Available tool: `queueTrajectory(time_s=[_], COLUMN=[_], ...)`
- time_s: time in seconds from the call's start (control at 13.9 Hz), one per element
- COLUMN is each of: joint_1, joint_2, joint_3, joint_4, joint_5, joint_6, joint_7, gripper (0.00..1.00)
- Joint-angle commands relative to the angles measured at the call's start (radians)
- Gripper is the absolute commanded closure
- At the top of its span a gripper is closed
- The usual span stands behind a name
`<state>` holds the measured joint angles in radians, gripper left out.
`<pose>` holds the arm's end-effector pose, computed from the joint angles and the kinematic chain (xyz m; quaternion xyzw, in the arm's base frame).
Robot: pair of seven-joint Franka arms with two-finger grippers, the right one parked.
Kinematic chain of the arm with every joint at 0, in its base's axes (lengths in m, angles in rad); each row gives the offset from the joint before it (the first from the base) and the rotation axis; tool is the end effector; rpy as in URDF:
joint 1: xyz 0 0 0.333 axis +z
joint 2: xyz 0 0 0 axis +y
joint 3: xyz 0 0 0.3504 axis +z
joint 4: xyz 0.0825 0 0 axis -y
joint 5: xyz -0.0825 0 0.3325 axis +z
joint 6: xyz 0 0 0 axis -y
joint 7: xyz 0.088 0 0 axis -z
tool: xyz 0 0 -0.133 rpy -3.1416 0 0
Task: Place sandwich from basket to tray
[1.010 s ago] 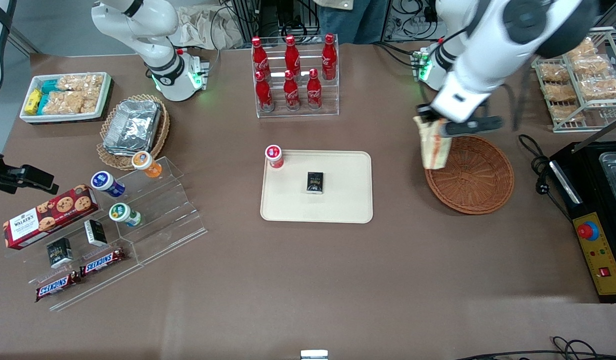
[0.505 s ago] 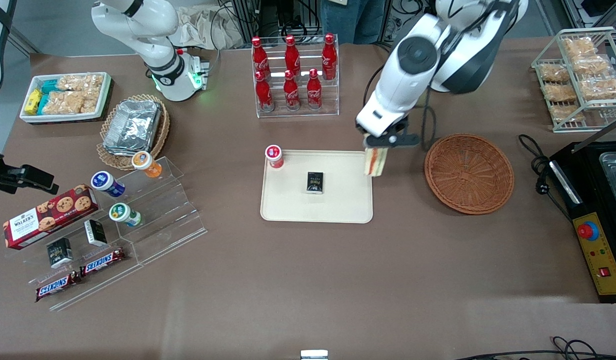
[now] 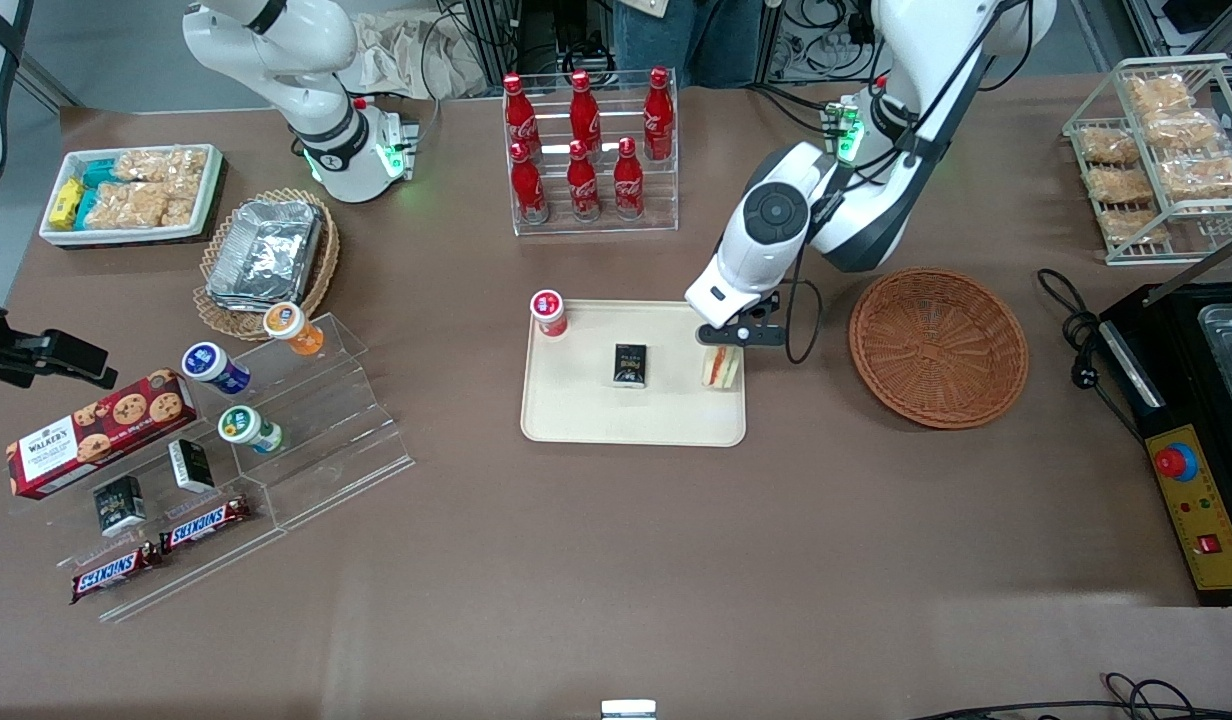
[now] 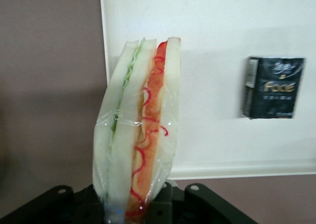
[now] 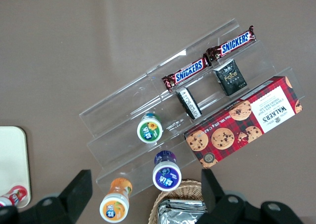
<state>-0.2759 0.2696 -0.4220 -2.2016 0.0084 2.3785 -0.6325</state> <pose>0.4016 -0.3304 0.3108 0.9976 -0.0309 -0.0592 0.0197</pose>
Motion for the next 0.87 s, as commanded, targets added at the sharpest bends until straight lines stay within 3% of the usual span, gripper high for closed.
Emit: queueTrajectory(time_s=[0.0, 0.14, 0.22, 0.29, 0.36, 0.65, 0.79], joint_1=[-0.008, -0.020, -0.020, -0.020, -0.020, -0.016, -0.003], joint_2=[0.048, 0.082, 0.088, 0.098, 0.105, 0.091, 0.022], joint_3=[0.000, 0.003, 0.003, 0.005, 0.003, 0.005, 0.005], joint_4=[-0.007, -0.001, 0.000, 0.002, 0.006, 0.048, 0.118], joint_5=[0.063, 0.085, 0.102, 0.104, 0.105, 0.105, 0.093], joint_6=[0.057, 0.071, 0.071, 0.071, 0.071, 0.038, -0.091], joint_7=[-0.018, -0.047, -0.067, -0.094, -0.104, -0.159, -0.181], gripper=[1.00, 1.00, 0.85, 0.34, 0.00, 0.00, 0.00])
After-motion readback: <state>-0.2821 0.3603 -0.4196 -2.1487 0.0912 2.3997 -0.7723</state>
